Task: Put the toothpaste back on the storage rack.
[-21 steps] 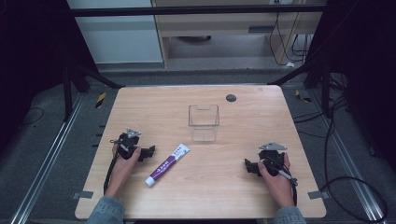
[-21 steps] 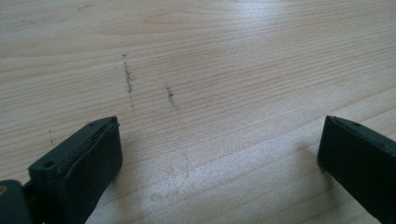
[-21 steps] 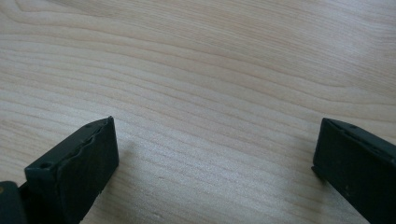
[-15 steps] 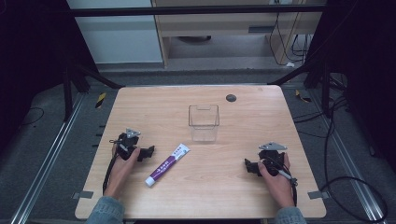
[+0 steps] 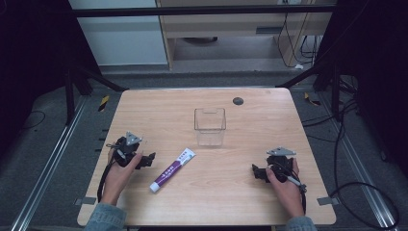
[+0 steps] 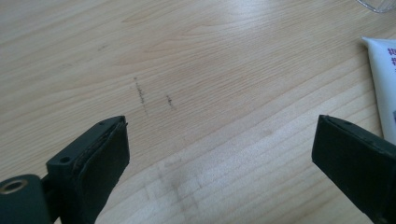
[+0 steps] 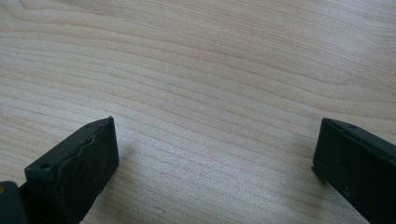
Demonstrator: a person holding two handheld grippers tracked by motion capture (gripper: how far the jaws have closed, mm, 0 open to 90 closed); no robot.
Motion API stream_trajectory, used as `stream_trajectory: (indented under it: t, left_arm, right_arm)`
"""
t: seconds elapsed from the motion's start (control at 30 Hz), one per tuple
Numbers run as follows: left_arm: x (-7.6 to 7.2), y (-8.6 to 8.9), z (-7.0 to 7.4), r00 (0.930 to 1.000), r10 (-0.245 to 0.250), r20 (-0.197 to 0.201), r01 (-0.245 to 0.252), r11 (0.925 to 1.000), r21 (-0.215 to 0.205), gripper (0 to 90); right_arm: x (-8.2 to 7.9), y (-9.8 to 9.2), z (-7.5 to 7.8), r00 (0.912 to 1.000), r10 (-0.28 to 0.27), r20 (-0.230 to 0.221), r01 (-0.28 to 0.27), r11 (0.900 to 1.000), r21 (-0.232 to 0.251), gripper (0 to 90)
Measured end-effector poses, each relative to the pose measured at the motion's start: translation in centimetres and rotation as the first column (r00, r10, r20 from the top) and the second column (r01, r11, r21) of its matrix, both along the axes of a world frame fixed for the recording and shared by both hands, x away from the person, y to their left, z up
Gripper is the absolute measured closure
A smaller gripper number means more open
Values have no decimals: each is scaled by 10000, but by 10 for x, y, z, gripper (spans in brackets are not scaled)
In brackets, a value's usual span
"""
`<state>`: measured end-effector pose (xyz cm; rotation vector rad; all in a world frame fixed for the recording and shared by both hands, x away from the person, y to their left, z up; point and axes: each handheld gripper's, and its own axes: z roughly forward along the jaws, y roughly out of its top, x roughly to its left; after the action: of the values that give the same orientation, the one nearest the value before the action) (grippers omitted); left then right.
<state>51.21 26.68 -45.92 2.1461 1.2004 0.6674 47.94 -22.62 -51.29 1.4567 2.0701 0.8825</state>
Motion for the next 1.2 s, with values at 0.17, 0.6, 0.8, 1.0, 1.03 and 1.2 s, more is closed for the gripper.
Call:
stream_trajectory:
  t: [0.17,0.6,0.8,1.0,1.03,1.2]
  left_arm:
    - [-16,-4,18,9993,-271,-270,277,9993,241,49]
    - [-39,-38,21,9702,-1631,-1791,1819,9789,936,63]
    - [-41,-48,24,9584,-1959,-2074,2174,9723,860,99]
    - [-38,-55,27,9469,-2103,-2431,2347,9691,756,140]
    - [-37,-56,27,9441,-2144,-2505,2399,9678,759,149]
    - [-33,-68,26,9271,-2386,-2891,2683,9610,672,200]
  right_arm:
    - [0,0,0,10000,6,6,-6,10000,-7,3]
    - [0,0,0,10000,3,3,-3,10000,-5,3]
    - [0,0,0,10000,2,1,-2,10000,-6,3]
    - [0,0,0,10000,5,3,-5,10000,-9,3]
    - [0,0,0,10000,3,3,-3,10000,-9,3]
    - [0,0,0,10000,3,4,-3,10000,-8,3]
